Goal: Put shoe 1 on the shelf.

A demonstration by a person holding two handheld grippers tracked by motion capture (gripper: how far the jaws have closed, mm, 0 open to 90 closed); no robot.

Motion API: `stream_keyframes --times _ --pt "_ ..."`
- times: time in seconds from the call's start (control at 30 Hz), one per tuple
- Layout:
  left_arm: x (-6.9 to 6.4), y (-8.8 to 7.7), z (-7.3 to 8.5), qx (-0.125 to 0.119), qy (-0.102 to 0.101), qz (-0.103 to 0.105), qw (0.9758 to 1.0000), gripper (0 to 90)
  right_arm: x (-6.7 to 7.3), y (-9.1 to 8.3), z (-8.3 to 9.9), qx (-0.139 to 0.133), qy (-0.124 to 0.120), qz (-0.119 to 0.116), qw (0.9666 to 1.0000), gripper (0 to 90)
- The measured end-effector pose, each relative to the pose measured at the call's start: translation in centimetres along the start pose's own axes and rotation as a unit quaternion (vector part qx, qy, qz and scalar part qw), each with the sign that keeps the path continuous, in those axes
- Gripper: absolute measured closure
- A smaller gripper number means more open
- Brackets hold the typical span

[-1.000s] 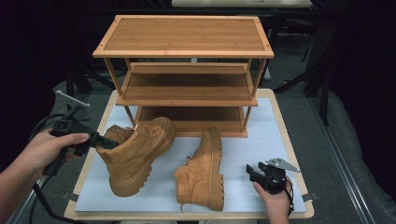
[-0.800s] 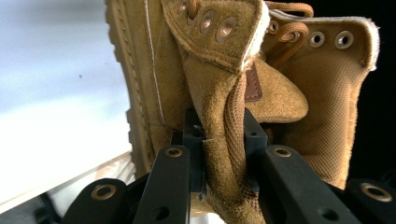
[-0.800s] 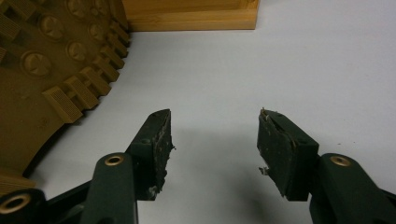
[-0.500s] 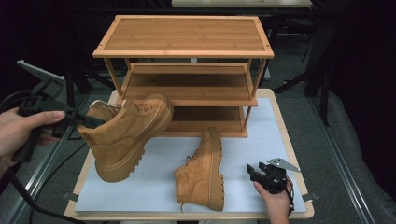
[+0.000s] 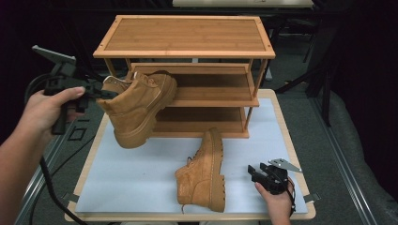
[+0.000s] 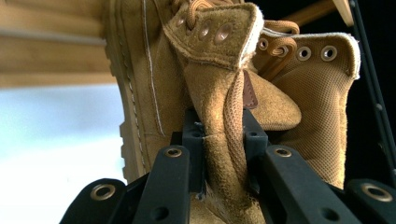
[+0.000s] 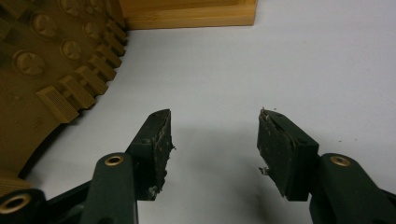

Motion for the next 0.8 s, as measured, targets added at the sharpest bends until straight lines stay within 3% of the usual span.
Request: stream_keyframes --times 0.17,0.37,0.47,0.63,0.7,0.8 --pt "0.9 2.0 -2.0 -0.026 -0.009 -0.011 0.9996 77.8 0.0 0.0 0.0 -0.007 0.002 -0.003 1.0 44.5" --pt "0.6 4.2 -2.8 -0.061 0.007 -0.031 0.9976 77.6 -0.1 0.1 0.0 -0.004 0.004 -0.005 1.0 44.5" --pt "-0.1 5.7 -2.8 -0.06 0.011 -0.022 0.9979 77.1 0.0 0.1 0.1 0.001 0.003 -0.004 1.0 44.5" --pt "-1.5 7.7 -2.5 -0.051 0.023 -0.024 0.9981 74.5 0.2 0.3 0.0 -0.004 -0.001 -0.007 1.0 44.5" --pt "-1.7 8.3 -2.2 -0.045 0.039 -0.042 0.9974 73.8 0.3 0.3 0.0 -0.003 0.0 -0.007 1.0 44.6" --pt "-1.7 8.5 -2.0 -0.042 0.045 -0.05 0.9968 73.1 0.4 0.2 0.0 0.001 -0.002 -0.006 1.0 44.5"
Point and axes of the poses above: each handheld gripper's, and its own axes: y roughly forward along the jaws, z roughly out of its underside, x roughly to its left, the point moved 8 cm from there along y, roughly forward along the jaws, and after that the axes turned 7 degrees about x, right-handed, at the moved point
